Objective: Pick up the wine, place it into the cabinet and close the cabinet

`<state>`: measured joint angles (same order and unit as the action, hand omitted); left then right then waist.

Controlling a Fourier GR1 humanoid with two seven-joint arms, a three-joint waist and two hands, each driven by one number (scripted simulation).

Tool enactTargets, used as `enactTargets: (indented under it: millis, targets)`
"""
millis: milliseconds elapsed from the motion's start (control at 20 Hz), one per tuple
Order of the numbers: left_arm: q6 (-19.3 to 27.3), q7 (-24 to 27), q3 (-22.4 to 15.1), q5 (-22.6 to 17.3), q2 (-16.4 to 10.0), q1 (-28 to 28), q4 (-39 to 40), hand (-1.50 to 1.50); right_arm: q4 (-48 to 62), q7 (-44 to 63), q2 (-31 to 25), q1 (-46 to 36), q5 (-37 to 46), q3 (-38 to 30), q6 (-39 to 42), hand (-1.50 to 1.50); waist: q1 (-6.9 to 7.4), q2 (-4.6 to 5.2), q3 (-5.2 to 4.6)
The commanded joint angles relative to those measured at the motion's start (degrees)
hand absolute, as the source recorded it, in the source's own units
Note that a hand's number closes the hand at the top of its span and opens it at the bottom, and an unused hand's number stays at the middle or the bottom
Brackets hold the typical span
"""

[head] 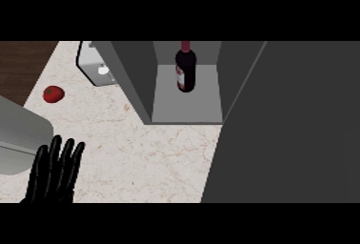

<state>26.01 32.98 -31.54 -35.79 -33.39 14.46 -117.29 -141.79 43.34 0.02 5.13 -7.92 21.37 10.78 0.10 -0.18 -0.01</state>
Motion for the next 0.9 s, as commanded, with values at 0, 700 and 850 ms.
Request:
enactTargets:
  millis: [0,700,850]
  targets:
    - [-2.66,-1.32,5.94,-3.33,-2.58,0.79,-1.79,-1.5,-5.56,5.03,-0.02,-0.52,-6.1,4.32,-0.14,1.5,0.26,0.06,-0.02]
    - [-14.39,-1.88,21.25,-11.44,-7.74,9.5,-0.48,-1.5,-2.84,1.09,-0.06,-3.39,12.05,33.39,-10.54,1.5,0.2,-0.33,-0.1]
    - [-17.08,-4.13,25.84,-15.27,-10.45,8.74,0.3,-1.5,1.08,-1.03,-0.14,-5.88,14.07,36.26,-15.78,1.5,0.28,-0.58,-0.2]
